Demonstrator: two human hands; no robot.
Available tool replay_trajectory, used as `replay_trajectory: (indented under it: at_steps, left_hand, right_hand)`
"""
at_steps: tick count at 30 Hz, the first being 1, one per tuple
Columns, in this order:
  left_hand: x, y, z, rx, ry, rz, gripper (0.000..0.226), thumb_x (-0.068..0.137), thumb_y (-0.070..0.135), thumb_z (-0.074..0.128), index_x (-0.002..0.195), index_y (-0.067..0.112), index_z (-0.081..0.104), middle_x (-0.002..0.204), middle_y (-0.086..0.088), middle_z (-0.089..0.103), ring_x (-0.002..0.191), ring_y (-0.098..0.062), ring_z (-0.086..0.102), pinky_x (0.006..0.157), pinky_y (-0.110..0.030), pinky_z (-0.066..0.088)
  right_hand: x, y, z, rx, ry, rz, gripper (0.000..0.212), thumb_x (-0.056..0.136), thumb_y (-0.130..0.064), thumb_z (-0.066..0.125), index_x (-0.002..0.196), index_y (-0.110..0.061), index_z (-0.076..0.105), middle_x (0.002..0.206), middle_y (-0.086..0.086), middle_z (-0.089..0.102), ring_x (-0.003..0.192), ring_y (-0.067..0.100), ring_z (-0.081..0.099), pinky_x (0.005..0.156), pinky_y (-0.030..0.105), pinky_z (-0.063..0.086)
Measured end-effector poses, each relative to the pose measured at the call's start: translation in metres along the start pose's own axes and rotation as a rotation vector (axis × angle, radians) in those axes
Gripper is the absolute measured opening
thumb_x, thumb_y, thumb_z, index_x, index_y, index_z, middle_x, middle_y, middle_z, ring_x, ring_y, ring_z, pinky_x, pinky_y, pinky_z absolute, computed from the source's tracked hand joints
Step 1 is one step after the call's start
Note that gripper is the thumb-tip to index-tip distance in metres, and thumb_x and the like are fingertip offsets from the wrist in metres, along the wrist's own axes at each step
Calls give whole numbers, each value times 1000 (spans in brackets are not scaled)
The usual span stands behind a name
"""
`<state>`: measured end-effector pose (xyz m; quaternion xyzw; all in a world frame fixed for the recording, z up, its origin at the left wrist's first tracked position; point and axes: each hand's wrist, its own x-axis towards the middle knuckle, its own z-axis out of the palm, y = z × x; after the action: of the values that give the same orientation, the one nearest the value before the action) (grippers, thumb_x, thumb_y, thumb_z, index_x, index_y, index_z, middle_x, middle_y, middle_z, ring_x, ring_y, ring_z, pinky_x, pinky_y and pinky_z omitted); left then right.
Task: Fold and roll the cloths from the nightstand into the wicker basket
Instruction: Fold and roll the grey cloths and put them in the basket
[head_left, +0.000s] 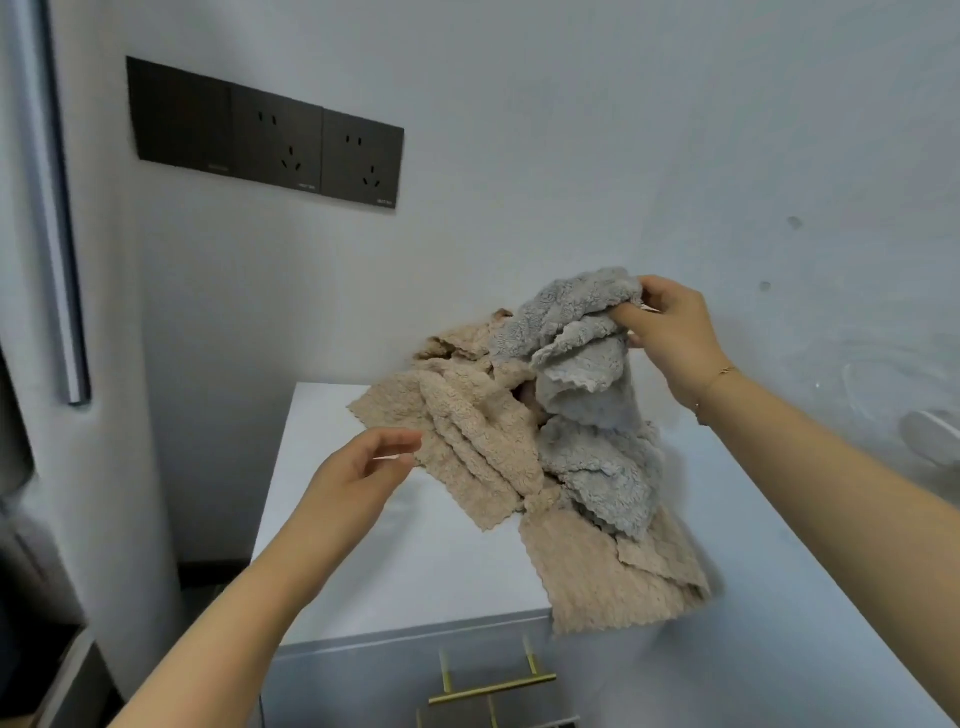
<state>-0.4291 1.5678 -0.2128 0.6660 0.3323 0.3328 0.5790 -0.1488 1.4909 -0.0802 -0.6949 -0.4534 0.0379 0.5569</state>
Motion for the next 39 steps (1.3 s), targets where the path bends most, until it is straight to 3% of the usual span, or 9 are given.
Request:
replay_trajectory:
  at_steps: [12, 15, 17, 20, 25, 28, 31, 36, 39]
  left_hand:
    - [-27, 0, -54, -29, 255, 32, 29, 95, 14, 56, 117, 33, 61, 117, 21, 63, 98, 9, 59, 95, -30, 48]
    - [-33, 0, -59, -27, 280, 59, 30, 94, 11, 56, 117, 29, 63, 115, 19, 64, 99, 8, 60, 95, -28, 48]
    - [-34, -1, -59, 24, 245, 66, 29, 94, 10, 56, 114, 28, 63, 113, 17, 65, 98, 7, 60, 90, -22, 48]
    - [-34, -9, -59, 222, 155, 115, 27, 93, 10, 57, 111, 29, 62, 114, 19, 63, 103, 5, 58, 89, -16, 45]
    - [-30, -25, -45, 679, -78, 352, 35, 90, 23, 65, 123, 31, 58, 126, 21, 53, 121, 2, 44, 105, -22, 35]
    - [-28, -37, -32, 907, -217, 372, 52, 88, 33, 67, 136, 36, 49, 145, 16, 37, 135, -3, 30, 113, -21, 24]
    - [-24, -52, -27, 1045, -214, 328, 61, 89, 40, 63, 144, 40, 37, 154, 14, 26, 141, -7, 23, 113, -23, 24]
    - [-16, -60, -37, 1063, -128, 270, 46, 92, 42, 59, 136, 39, 47, 134, 16, 49, 121, -9, 47, 96, -25, 42]
    - [-14, -59, -41, 1094, -36, 264, 25, 93, 34, 58, 118, 31, 58, 109, 12, 60, 100, -14, 56, 80, -32, 48]
  right_hand:
    - [-66, -36, 91, 179, -451, 211, 25, 88, -5, 66, 113, -7, 64, 109, 10, 68, 96, 22, 68, 76, 26, 58]
    - [-91, -12, 122, 182, -615, 340, 46, 88, -6, 67, 131, -11, 51, 118, 5, 60, 103, 17, 63, 78, 20, 55]
    - [-104, 0, 132, 126, -725, 371, 59, 90, -8, 64, 143, -12, 38, 135, 5, 51, 118, 15, 55, 92, 23, 51]
    - [-117, 12, 123, 47, -688, 284, 53, 93, -14, 62, 142, -17, 43, 141, -4, 49, 124, 9, 50, 98, 22, 45]
    - [-143, 34, 90, 85, -410, 109, 28, 91, -5, 61, 113, -22, 66, 111, -7, 68, 101, 3, 62, 87, 18, 51]
    - [-160, 65, 83, -137, -269, -9, 23, 89, -3, 63, 95, -24, 71, 91, -5, 67, 81, 9, 59, 71, 12, 45]
    - [-166, 77, 88, -329, -295, -127, 22, 87, -5, 62, 92, -25, 71, 86, -13, 63, 82, 3, 55, 70, 9, 39]
    - [-167, 77, 104, -408, -498, -257, 32, 91, -14, 59, 123, -19, 63, 120, -9, 59, 110, 7, 51, 91, 13, 34]
    - [-168, 81, 112, -489, -683, -296, 45, 96, -23, 53, 140, -21, 47, 146, -9, 41, 133, 8, 36, 102, 8, 18]
